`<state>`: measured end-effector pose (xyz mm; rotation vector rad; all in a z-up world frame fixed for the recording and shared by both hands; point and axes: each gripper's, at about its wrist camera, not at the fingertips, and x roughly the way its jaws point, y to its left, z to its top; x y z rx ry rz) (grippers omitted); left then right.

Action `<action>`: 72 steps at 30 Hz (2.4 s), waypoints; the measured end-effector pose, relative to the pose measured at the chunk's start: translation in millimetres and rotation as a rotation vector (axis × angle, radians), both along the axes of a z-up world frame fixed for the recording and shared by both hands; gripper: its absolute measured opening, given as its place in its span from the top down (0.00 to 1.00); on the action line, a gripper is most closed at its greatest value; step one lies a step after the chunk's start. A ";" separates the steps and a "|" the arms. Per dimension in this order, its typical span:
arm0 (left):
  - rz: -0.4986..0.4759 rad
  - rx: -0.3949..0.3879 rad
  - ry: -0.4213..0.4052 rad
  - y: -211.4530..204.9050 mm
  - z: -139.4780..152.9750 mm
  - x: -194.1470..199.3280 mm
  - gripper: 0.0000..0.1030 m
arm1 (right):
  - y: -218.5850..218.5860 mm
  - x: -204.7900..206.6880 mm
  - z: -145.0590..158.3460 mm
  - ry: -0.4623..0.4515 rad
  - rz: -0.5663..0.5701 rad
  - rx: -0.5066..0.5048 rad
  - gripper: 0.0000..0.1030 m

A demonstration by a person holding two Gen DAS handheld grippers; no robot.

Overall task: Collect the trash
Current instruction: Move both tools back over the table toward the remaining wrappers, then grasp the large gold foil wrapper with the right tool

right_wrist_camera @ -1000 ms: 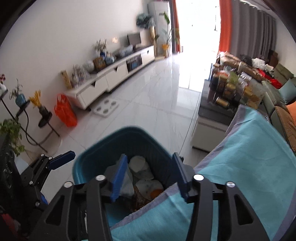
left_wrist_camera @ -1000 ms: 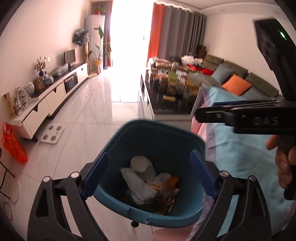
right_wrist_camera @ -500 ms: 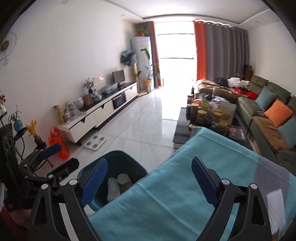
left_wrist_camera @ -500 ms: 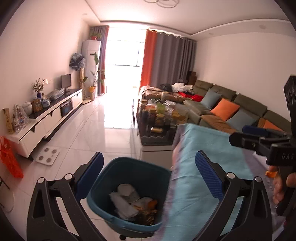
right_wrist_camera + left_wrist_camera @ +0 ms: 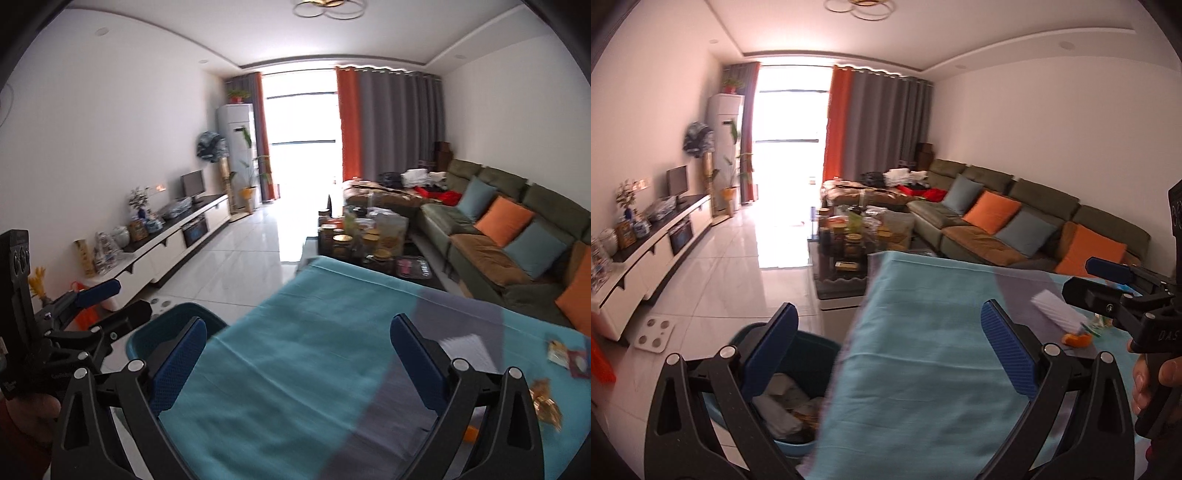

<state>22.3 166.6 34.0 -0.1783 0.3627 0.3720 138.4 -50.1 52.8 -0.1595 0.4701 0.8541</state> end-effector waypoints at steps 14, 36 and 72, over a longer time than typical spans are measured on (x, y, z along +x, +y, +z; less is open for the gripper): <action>-0.199 0.016 0.030 -72.0 -3.8 61.6 0.05 | -155.5 31.1 -34.7 0.016 -0.327 -0.002 0.07; -0.377 -0.009 0.116 -127.5 -29.0 175.8 0.05 | -219.3 122.6 -93.4 0.095 -0.476 -0.295 0.23; -0.871 -0.076 0.308 -250.8 -82.5 290.1 0.17 | -241.7 141.9 -103.2 0.248 -0.403 -0.104 0.86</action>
